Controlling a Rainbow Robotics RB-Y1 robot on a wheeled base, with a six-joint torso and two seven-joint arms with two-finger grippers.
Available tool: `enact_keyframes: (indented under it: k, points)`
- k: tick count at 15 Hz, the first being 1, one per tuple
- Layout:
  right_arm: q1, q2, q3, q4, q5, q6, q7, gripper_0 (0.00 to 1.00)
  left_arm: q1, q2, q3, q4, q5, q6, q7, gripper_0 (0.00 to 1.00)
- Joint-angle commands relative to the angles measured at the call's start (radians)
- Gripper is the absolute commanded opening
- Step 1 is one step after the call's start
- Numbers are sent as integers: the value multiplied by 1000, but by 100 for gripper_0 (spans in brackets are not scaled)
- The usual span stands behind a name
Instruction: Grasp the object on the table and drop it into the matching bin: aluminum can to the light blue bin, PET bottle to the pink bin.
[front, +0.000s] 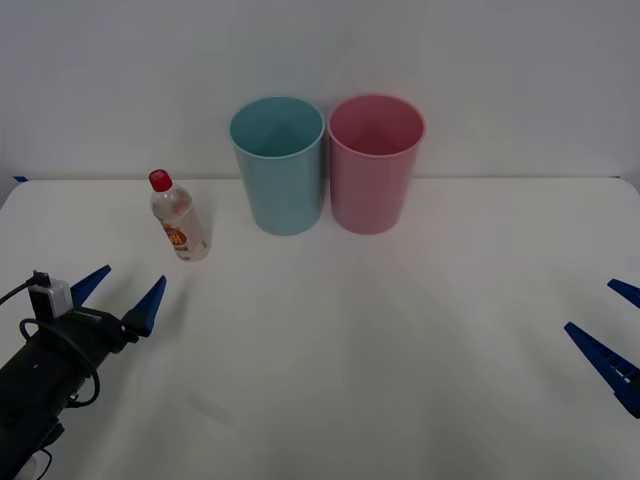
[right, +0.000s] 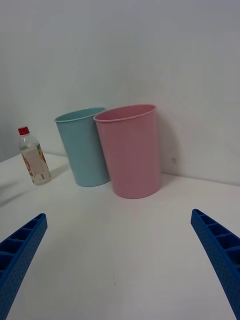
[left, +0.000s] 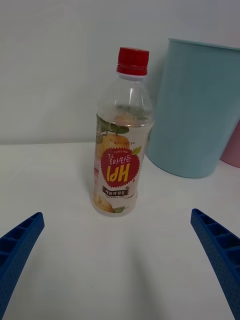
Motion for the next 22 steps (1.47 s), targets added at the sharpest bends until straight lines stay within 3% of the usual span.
enact_keyframes:
  k: [1, 7, 11, 22]
  points:
    - [0, 0, 0, 0, 0, 0, 0, 100, -58, -10, 0, 48, -18, 19, -3, 100]
    - [0, 0, 0, 0, 0, 0, 0, 100, -208, -32, -6, 197, -27, 28, -15, 100]
    - [0, 0, 0, 0, 0, 0, 0, 100, -274, -50, -29, 238, -36, 94, -15, 100]
    - [0, 0, 0, 0, 0, 0, 0, 100, -497, -50, -34, 491, -41, 107, -41, 100]
